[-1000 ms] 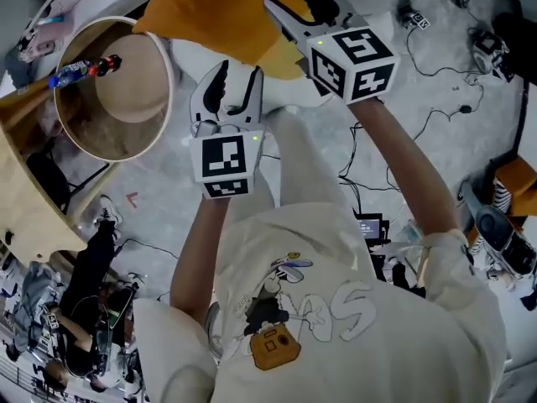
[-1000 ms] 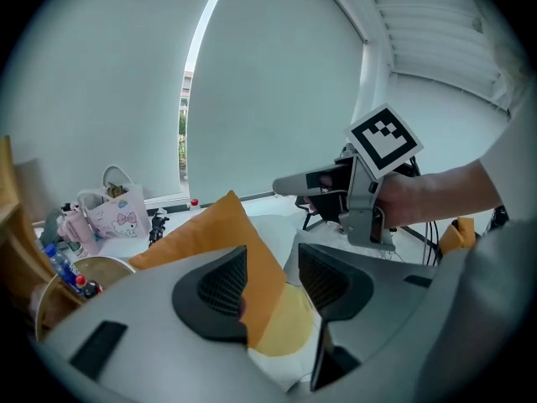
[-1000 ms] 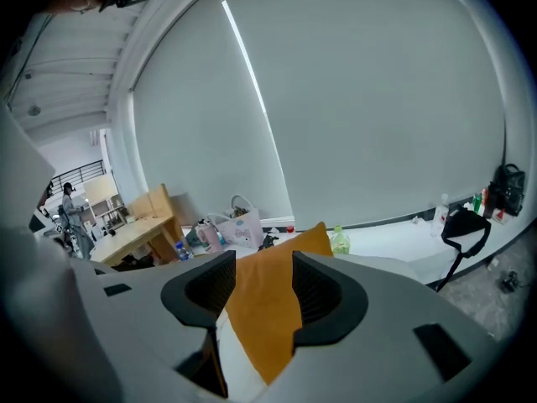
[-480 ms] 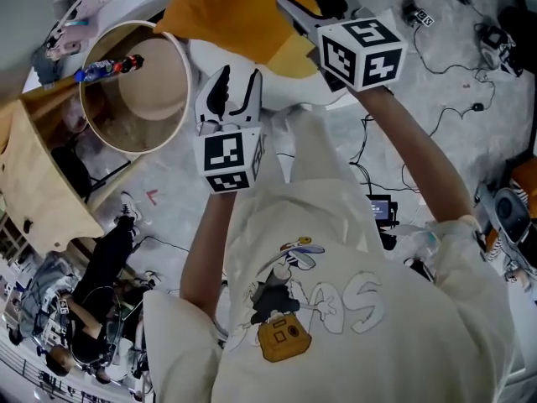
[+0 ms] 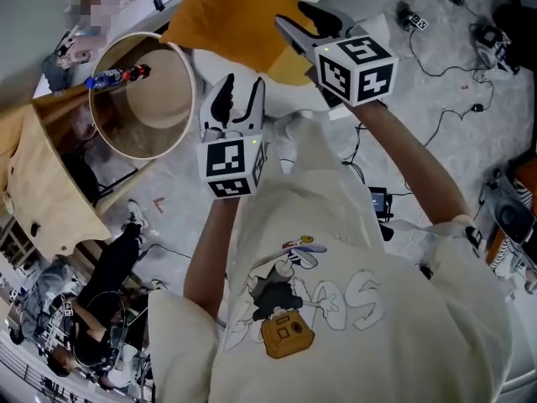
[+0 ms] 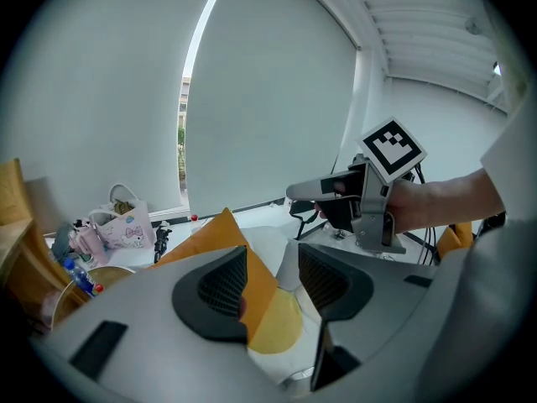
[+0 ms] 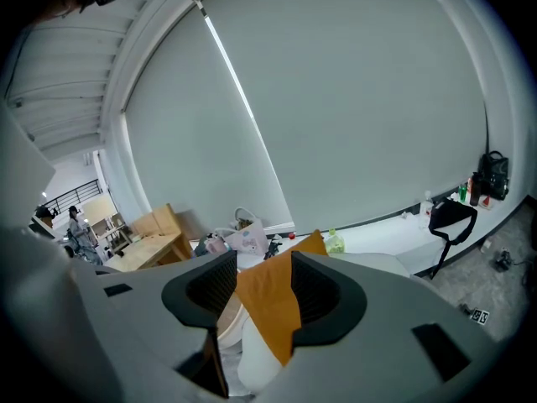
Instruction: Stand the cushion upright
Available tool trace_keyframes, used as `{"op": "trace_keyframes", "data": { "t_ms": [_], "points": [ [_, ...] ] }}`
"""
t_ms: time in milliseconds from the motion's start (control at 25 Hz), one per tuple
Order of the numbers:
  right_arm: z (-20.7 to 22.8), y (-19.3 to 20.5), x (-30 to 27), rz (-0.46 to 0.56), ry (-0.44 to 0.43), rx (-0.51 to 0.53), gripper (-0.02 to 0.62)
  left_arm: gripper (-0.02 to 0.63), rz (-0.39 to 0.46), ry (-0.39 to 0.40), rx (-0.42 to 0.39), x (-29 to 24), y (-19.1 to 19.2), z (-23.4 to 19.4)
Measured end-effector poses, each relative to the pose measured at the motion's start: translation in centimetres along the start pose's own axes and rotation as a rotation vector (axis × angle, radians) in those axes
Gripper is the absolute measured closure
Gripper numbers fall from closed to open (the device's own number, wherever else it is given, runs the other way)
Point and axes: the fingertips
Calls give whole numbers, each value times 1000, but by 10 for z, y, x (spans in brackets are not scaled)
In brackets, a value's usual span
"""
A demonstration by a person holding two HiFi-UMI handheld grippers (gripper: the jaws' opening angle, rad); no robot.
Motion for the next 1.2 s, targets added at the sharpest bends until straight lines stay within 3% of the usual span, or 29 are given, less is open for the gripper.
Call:
{"op": "trace_keyframes", "data": {
  "t_ms": [680, 1200],
  "points": [
    [-25, -5, 84, 81, 4, -61, 394, 408, 64, -9, 27, 49, -15, 50],
    [-74, 0, 136, 128, 17, 30, 477, 426, 117, -40, 73, 94, -18, 50]
  ]
}}
Point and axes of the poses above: the fingertips, and each gripper's own axes: x backward along the fingers, z to its right, y out of its underside, and after that the axes turned 1 degree about -y, right-handed
